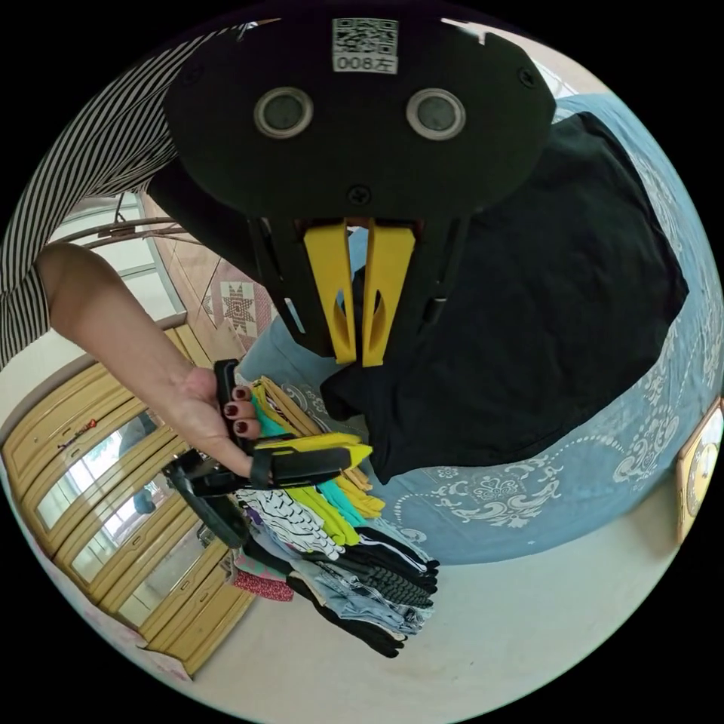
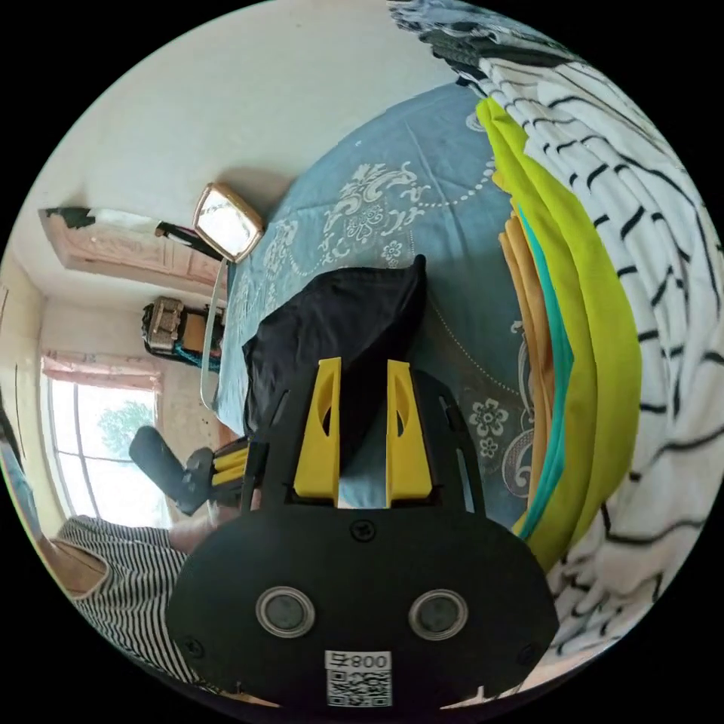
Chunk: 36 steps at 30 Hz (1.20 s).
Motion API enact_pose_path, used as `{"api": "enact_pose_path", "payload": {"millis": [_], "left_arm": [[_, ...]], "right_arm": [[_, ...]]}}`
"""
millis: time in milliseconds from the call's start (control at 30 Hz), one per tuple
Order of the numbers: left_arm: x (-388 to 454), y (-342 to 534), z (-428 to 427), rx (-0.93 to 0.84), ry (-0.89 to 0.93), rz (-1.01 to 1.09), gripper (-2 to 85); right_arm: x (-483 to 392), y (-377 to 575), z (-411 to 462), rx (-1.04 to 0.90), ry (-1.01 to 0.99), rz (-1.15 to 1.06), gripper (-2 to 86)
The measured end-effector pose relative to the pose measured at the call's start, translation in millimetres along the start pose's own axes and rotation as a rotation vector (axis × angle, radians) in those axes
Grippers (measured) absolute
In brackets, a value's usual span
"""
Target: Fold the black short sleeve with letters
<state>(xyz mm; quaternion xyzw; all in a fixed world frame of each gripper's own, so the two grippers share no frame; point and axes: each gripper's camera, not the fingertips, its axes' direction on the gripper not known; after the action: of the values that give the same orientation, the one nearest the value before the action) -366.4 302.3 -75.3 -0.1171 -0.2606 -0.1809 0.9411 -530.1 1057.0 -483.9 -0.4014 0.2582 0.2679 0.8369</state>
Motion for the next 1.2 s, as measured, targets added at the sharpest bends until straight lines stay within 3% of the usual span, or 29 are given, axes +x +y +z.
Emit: {"api": "enact_pose_path", "payload": {"millis": [533, 733, 1200], "left_arm": [[-3.4, -0.1, -39.7, 0.023, 0.065, 0.0, 1.1], [-2.4, -6.0, -69.0, 0.012, 0.103, 0.006, 1.0], [-49.2, 12.2, -240.7, 0.093, 0.197, -0.118, 0.8]], "right_arm": [[-0.6, -62.5, 47.7, -0.02, 0.058, 0.168, 8.8], [-10.2, -77.3, 56.5, -0.017, -0.025, 0.19, 5.7], [-160.9, -99.6, 47.1, 0.042, -0.205, -0.042, 1.6]]}}
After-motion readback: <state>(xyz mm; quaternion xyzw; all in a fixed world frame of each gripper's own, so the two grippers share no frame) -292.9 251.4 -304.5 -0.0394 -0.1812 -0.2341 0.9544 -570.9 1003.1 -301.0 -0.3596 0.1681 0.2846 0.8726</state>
